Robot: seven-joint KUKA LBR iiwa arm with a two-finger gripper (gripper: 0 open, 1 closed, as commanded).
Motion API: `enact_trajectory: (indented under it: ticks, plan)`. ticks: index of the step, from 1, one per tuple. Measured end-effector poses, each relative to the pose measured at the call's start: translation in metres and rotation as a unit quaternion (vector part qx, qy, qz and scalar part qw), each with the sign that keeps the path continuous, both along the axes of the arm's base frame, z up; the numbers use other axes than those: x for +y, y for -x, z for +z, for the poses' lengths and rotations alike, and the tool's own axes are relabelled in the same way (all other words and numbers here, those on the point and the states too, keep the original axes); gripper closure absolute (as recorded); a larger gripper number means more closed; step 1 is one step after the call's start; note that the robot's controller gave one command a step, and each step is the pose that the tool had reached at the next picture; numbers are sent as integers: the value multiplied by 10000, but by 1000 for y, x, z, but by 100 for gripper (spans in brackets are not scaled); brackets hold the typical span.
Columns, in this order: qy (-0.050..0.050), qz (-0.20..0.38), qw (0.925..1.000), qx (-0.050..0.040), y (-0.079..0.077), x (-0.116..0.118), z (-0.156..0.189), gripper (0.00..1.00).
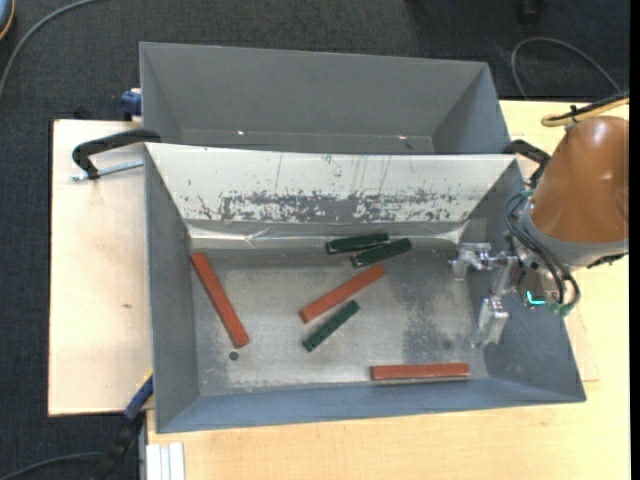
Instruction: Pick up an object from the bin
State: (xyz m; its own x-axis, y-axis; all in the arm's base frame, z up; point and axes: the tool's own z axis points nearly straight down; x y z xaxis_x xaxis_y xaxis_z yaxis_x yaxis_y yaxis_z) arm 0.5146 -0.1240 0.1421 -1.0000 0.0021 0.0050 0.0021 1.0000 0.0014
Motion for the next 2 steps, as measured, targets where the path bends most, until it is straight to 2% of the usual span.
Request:
enact_trajectory:
  ticks: [1,2]
  plan:
    - [-2,-2204,9754,-49,-25,57,9,0]
    - [1,-2030,9791,-67,-66,131,-72,0]
